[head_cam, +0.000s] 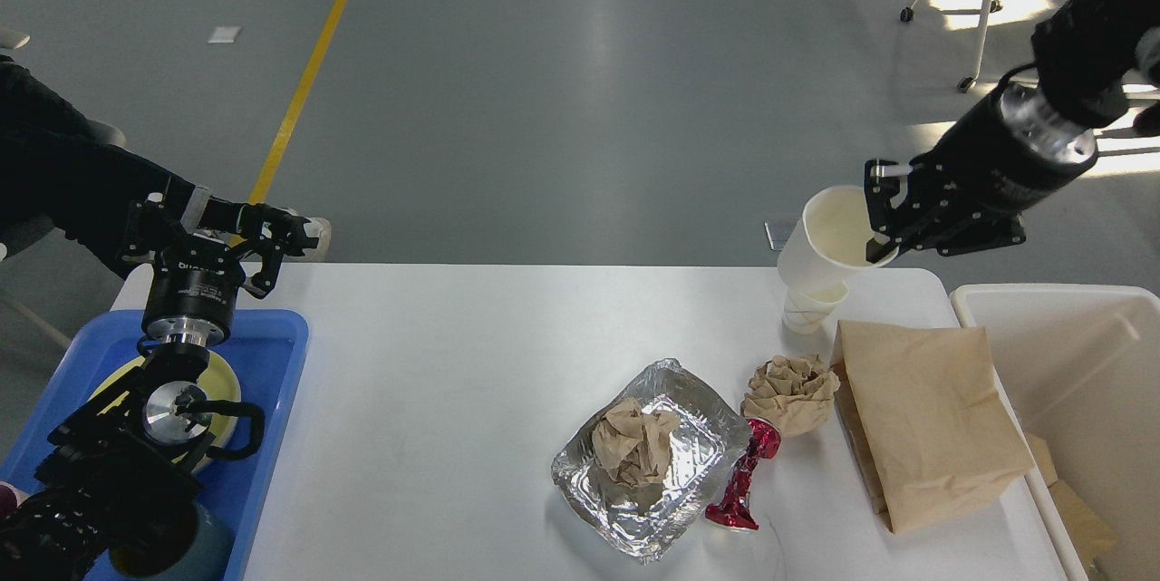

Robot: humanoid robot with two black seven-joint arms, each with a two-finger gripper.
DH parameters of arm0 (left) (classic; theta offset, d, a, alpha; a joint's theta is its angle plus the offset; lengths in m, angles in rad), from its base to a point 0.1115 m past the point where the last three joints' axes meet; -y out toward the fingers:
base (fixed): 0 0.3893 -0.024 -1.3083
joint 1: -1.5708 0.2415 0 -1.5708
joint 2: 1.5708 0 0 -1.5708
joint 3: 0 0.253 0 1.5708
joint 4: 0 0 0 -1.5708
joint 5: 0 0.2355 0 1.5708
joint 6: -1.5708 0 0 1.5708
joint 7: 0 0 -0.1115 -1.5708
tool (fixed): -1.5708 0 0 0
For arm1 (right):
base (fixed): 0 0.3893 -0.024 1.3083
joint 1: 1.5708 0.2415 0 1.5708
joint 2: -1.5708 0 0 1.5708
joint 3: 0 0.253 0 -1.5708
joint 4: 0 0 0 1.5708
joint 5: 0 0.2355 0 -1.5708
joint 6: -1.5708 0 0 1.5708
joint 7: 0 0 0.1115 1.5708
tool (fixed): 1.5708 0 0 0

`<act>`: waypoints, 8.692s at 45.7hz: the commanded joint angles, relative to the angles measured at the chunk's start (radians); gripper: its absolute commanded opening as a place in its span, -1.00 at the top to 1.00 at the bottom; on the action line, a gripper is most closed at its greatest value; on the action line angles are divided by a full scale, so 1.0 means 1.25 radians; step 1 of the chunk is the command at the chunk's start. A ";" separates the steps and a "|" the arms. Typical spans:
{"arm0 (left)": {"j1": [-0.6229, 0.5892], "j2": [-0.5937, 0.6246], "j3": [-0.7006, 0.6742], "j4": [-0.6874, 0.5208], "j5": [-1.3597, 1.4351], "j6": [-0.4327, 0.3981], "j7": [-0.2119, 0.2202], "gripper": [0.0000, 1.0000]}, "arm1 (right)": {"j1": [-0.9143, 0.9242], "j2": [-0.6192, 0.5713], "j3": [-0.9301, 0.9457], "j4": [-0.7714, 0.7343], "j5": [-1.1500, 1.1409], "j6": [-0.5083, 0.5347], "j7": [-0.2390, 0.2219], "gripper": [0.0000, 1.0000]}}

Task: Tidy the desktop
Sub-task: 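Carry the white cup into the white bin and open the right gripper, then move the right gripper to the large brown paper bag and grasp it, then lift the large paper bag and drop it into the white bin, then raise the right gripper out of the bin back over the table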

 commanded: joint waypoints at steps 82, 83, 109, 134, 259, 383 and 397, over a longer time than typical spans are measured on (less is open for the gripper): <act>0.000 0.000 0.000 0.000 0.000 0.000 0.000 -0.94 | -0.314 0.033 -0.040 -0.316 -0.002 -0.304 -0.002 -1.00; 0.000 0.000 0.000 0.000 0.000 0.000 0.000 -0.94 | -0.293 0.041 -0.040 -0.301 -0.002 -0.286 -0.002 -1.00; 0.000 0.000 0.000 0.000 0.000 0.000 0.000 -0.94 | 0.124 0.106 -0.025 0.007 -0.001 -0.033 0.003 -1.00; 0.000 0.000 0.000 0.000 0.000 0.000 0.000 -0.94 | -0.305 0.009 -0.095 -0.004 -0.159 -0.453 0.000 -0.93; 0.000 0.000 0.000 0.000 0.000 0.000 0.000 -0.94 | -0.256 -0.215 0.000 -0.063 -0.306 -0.547 0.161 1.00; 0.000 0.000 0.000 0.000 0.000 0.000 0.000 -0.94 | -0.049 0.154 -0.051 -0.087 0.030 0.018 0.154 -1.00; 0.000 0.000 0.000 0.000 0.000 0.000 0.000 -0.94 | -0.073 0.247 -0.043 -0.079 0.031 -0.011 0.152 -1.00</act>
